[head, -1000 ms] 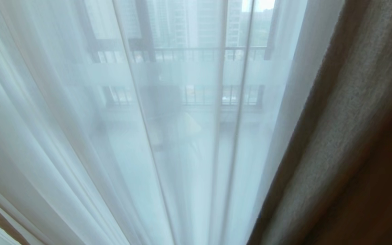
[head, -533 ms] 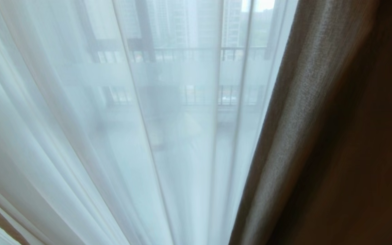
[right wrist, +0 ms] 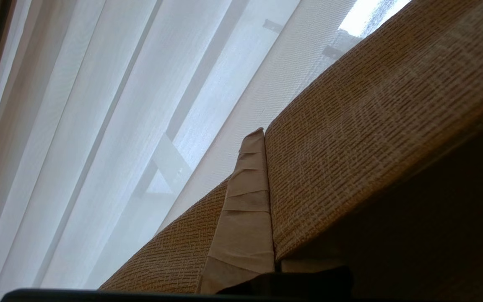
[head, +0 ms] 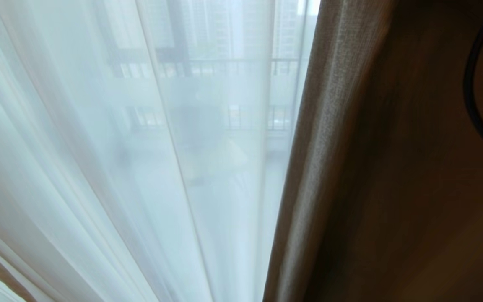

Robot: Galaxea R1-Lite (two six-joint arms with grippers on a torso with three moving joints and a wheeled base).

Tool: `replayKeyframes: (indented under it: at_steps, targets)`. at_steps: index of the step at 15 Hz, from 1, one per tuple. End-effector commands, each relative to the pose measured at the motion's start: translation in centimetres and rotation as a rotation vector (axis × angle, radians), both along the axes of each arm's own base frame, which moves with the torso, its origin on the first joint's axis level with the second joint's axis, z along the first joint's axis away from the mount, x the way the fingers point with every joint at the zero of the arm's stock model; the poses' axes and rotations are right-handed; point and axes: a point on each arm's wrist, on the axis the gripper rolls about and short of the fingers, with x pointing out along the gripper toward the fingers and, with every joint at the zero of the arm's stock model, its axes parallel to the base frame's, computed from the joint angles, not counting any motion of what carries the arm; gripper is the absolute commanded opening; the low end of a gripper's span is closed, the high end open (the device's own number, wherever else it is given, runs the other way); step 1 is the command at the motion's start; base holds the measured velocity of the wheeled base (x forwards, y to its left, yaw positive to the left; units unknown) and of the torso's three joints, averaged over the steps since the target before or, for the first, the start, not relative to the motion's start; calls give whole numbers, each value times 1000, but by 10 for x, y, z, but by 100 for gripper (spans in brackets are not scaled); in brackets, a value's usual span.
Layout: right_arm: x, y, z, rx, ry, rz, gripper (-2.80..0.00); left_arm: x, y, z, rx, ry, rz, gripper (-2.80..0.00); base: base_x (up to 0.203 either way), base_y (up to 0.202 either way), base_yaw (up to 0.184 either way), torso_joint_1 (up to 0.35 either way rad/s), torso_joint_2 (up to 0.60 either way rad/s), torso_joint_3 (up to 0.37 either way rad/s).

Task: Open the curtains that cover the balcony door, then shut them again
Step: Close the outer curtains on both sides

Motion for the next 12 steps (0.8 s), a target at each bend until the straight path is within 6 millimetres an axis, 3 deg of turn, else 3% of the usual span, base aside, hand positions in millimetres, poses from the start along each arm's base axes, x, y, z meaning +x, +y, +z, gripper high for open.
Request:
replayKeyframes:
  at_steps: [1,5,8,12]
  targets:
    - [6,10,-6,-16,16,19,-280,0,0,0,-1,-3,1,-280,0,0,0,0,0,0]
    - [5,7,-4,14,25,-66,-280,0,0,0,-1,-2,2,-280,0,0,0,0,0,0]
    - [-4,-1,11,54,-10,-93,-280,0,0,0,-1,0,1,-280,0,0,0,0,0,0]
    - [-20,-31,39,140,-61,-237,-280,0,0,0,-1,-2,2,-280,0,0,0,0,0,0]
